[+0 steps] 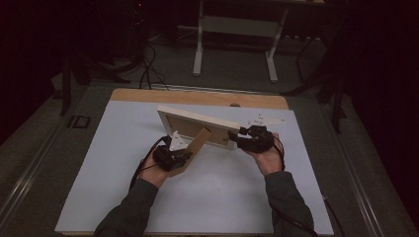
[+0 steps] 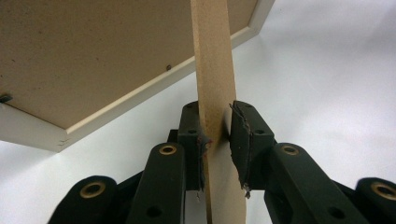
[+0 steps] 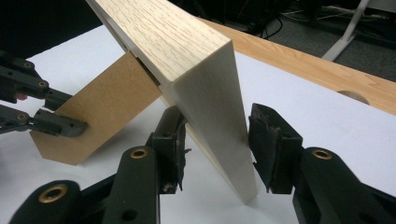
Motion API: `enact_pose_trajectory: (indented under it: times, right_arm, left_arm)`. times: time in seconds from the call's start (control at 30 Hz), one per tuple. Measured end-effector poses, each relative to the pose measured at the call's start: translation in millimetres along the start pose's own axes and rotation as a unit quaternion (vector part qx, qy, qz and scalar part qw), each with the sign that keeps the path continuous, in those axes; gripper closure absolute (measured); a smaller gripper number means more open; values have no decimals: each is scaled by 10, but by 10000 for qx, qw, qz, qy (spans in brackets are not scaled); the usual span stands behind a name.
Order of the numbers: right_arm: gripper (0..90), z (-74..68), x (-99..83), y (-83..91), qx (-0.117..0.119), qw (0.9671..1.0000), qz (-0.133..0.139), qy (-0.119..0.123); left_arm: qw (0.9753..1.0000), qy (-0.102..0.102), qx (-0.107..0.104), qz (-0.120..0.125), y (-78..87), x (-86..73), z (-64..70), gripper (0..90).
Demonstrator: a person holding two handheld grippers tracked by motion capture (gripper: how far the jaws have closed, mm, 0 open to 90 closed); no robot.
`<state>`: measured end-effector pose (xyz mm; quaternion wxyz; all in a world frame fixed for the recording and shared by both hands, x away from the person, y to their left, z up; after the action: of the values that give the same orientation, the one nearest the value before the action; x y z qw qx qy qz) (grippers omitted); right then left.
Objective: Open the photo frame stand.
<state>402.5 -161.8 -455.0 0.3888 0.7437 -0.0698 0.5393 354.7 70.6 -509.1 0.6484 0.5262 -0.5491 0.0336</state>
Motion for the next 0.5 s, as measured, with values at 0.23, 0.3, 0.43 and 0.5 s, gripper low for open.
enact_pose_trajectory:
  times: [0.23,0.3,0.43,0.5]
  right_arm:
    - [565,-32,-19,10,-7,10000,-19,55]
    - [563,-37,-23,10,-3,10000,-13,67]
    - [562,-41,-25,11,6,10000,-10,61]
    - [561,-45,-30,12,6,10000,-2,54]
  left_arm:
    - [10000,-34,31,-51,-6,-21,9,758]
    - [10000,-26,24,-42,-8,-26,10,759]
    - [10000,-28,9,-44,-6,-27,13,760]
    - [10000,-12,4,-43,-6,-31,15,760]
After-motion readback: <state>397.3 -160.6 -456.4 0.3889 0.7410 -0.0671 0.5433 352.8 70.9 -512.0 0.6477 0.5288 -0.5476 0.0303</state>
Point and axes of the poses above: each handheld gripper's, and its own axes: y roughly backward along the jaws, x roughly out of its top, z roughly to its right, the point moved 5 cm from there along -y, roughly forward along the jaws, and after that the axes turned 5 degrees about x, right-handed, at the moved point
